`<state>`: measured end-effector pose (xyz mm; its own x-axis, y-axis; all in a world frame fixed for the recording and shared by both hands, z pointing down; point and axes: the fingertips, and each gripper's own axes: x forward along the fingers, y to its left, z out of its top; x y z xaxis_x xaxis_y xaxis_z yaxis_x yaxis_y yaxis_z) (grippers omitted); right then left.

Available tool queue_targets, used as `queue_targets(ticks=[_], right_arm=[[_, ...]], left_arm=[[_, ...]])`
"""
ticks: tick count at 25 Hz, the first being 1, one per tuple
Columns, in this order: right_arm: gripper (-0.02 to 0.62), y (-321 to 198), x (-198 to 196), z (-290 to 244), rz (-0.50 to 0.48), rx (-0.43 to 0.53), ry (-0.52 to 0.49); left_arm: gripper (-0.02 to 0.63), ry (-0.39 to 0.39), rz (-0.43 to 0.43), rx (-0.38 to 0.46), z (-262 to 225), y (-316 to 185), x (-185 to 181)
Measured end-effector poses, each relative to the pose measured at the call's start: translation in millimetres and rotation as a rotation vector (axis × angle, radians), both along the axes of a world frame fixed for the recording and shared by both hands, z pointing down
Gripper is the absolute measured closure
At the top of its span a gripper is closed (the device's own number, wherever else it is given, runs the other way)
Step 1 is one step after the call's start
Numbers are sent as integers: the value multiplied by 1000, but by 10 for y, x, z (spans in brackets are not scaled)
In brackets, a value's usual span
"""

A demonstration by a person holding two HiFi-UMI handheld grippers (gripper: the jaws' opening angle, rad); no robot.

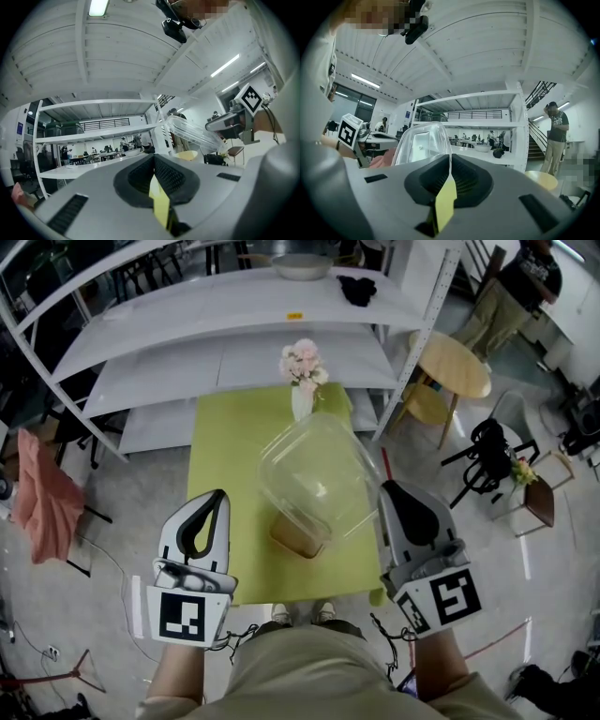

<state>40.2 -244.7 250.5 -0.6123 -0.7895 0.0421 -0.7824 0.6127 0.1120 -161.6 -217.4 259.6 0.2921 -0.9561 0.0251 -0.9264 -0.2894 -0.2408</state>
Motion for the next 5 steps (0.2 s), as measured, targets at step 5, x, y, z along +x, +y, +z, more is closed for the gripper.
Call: queue_targets(ticks=[5], right_arm=[[572, -25, 35, 66, 2, -8, 4]], left_arm=[[600, 10, 4, 3, 21, -19, 54]])
